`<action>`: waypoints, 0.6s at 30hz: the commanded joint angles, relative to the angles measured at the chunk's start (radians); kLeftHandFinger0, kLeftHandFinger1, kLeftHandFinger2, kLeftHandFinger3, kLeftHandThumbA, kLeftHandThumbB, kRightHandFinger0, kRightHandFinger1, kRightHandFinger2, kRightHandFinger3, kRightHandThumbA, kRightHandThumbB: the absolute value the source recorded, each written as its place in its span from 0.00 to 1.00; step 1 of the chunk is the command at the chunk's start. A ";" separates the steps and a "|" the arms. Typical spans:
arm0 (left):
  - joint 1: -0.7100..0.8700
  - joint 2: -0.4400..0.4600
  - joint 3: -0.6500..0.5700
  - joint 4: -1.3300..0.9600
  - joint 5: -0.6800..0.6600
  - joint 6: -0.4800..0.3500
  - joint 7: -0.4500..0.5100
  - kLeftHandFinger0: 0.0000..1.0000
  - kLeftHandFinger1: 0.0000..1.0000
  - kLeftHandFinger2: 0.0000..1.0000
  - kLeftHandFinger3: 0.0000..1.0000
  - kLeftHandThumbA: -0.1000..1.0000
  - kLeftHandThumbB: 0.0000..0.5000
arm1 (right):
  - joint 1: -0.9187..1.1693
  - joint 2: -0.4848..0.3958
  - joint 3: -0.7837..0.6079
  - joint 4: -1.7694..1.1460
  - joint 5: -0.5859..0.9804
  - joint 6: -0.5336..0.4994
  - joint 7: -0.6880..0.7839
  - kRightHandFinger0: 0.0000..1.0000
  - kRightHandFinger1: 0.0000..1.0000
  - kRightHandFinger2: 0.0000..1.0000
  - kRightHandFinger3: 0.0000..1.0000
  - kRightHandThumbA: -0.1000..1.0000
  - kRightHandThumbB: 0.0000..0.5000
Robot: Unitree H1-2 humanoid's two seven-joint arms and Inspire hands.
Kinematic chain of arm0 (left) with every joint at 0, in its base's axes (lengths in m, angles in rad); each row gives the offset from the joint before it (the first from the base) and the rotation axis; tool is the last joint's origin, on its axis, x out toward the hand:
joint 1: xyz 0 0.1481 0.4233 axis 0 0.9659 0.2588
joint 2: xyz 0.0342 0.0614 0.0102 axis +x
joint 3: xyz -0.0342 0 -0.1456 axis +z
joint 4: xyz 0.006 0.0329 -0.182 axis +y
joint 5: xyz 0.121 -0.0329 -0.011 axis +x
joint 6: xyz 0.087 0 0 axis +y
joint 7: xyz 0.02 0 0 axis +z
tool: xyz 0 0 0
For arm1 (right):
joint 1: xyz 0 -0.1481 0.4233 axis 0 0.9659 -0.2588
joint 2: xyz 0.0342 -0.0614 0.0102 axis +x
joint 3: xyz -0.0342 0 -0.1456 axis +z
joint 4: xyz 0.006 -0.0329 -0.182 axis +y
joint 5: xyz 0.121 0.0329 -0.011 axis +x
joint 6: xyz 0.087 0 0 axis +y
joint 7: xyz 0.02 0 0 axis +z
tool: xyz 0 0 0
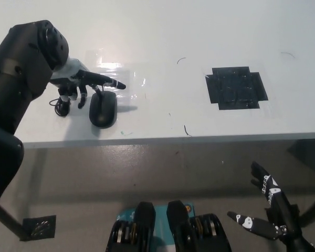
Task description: The robot uses left hand to click on the left button of the black mouse, which is placed on the left area of the table
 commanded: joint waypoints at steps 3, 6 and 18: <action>-0.010 0.000 -0.004 -0.006 0.023 -0.046 0.017 0.00 0.00 0.28 0.93 1.00 0.61 | -0.017 -0.017 -0.003 -0.032 -0.008 -0.009 0.013 0.92 0.97 1.00 1.00 1.00 0.31; -0.010 -0.001 -0.009 -0.007 0.032 -0.055 0.029 0.00 0.00 0.29 0.93 1.00 0.64 | -0.014 -0.016 -0.004 -0.032 -0.003 -0.006 0.014 0.92 0.97 1.00 1.00 1.00 0.33; -0.165 0.115 0.165 -0.141 -0.077 0.073 -0.052 0.00 0.00 0.18 1.00 1.00 0.66 | 0.003 -0.007 -0.004 -0.027 0.000 -0.010 0.008 0.92 0.97 1.00 1.00 1.00 0.34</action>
